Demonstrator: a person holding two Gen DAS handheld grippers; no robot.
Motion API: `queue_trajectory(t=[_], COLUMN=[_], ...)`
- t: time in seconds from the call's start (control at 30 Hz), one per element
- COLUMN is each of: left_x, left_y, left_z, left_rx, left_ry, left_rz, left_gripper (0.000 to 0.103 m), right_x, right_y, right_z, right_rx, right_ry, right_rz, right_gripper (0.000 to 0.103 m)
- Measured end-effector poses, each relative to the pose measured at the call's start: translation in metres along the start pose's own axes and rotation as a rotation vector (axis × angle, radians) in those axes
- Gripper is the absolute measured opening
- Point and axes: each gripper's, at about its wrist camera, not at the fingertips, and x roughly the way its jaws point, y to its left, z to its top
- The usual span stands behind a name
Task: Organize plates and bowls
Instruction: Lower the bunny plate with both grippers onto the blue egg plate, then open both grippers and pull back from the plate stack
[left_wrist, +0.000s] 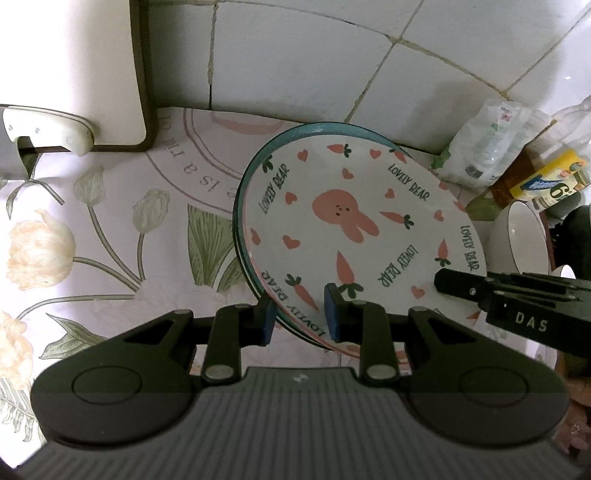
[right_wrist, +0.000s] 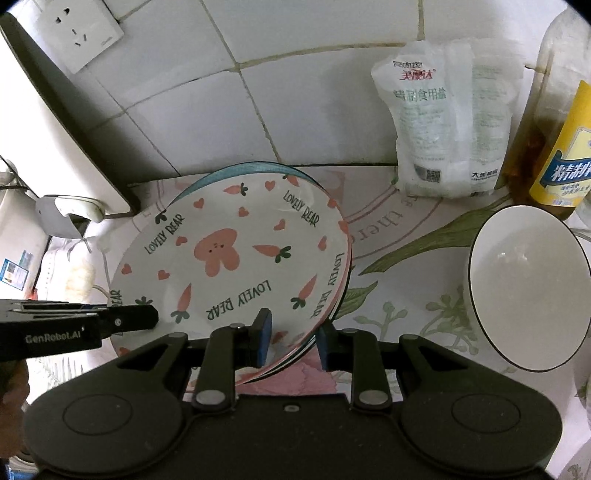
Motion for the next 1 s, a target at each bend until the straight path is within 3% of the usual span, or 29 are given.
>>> queue_trajectory(t=[0.4,0.67,1.0], left_x=[0.005,0.012,-0.007], left_y=[-0.008,-0.018,-0.028], left_z=[0.014,0.018,0.012], left_rx=[-0.030,0.004,0.016], left_ry=[0.101,0.172,0.137], left_rz=[0.048,0.152,0.151], left_gripper=[0.026,0.025,0.026], right_x=[0.007,0.013,-0.004], right_y=[0.008,0.012,0.010], right_z=[-0.008,-0.009,-0.018], right_rx=[-0.026,-0.043,-0.047], right_ry=[-0.025,-0.022,-0.052], right_rz=[-0.075,-0.105,-0.058], right_gripper=[0.038,0.038,0.037])
